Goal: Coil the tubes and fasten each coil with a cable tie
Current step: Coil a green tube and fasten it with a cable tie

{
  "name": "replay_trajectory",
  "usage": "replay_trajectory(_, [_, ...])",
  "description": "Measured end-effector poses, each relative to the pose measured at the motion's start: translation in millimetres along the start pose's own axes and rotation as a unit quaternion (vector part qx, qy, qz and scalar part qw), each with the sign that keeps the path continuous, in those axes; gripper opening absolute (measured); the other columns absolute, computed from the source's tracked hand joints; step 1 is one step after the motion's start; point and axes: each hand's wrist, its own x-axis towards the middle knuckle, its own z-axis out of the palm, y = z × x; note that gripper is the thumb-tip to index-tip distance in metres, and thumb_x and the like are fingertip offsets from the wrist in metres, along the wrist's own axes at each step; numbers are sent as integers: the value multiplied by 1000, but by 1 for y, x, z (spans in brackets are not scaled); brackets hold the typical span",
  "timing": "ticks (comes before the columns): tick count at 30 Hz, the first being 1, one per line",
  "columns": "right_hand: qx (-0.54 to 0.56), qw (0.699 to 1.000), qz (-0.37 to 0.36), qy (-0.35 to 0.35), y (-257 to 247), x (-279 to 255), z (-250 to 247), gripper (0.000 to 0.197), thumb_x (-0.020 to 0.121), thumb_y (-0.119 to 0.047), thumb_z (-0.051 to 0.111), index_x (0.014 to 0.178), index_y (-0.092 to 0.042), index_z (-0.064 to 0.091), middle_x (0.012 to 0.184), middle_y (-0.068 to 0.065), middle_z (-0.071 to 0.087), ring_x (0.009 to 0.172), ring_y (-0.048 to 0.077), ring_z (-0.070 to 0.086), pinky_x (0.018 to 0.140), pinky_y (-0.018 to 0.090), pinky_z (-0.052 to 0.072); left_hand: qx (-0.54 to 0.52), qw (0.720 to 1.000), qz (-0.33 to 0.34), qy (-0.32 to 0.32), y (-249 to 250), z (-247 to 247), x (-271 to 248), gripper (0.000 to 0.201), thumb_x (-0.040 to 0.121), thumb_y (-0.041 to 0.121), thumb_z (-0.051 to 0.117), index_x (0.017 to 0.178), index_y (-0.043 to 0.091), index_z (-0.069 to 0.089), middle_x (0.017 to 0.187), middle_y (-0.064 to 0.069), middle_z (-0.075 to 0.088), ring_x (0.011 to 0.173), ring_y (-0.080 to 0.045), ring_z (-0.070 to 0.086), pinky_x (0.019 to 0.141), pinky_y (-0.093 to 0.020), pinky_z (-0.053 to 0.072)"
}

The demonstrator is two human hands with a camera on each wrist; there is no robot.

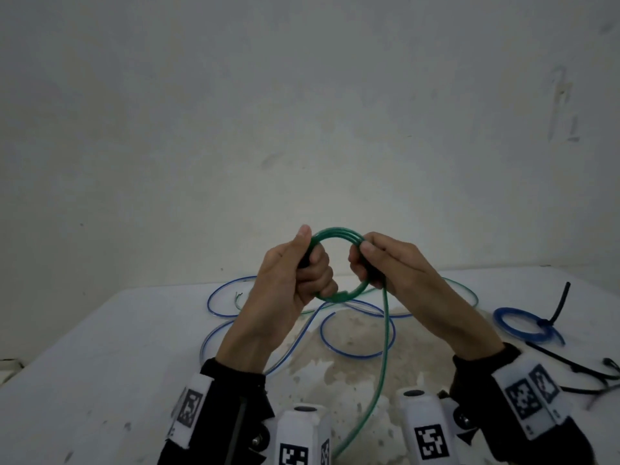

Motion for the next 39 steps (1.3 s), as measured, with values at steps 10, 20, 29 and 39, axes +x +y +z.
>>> replay_trajectory(10, [-10,1000,-22,4,3,2,-1,30,99,-12,35,79,-7,56,71,6,57,57,3,46,54,17,36,56,998,39,-9,-2,-2,0,37,87,41,40,64,17,25,52,6,20,46,-11,16,47,-23,22])
replay_trajectory(20, [1,994,-89,61,8,3,8,25,97,-9,39,97,-7,64,78,6,71,78,20,66,74,29,52,56,983,148,93,-10,4,3,34,90,31,41,63,11,36,59,-5,14,47,-13,19,46,-22,30])
replay_trajectory(29, [9,994,-81,77,14,6,25,29,97,-6,38,75,-5,57,69,7,59,60,8,56,61,22,51,-31,977,148,148,-14,3,8,38,99,23,34,65,8,42,48,7,22,39,-6,21,42,-19,28])
replay_trajectory(39, [177,982,-12,63,18,5,47,24,97,-11,39,82,-5,57,82,8,58,70,8,56,60,22,48,-160,958,150,185,-16,1,10,39,100,27,31,65,12,38,47,7,25,40,-6,22,43,-18,31])
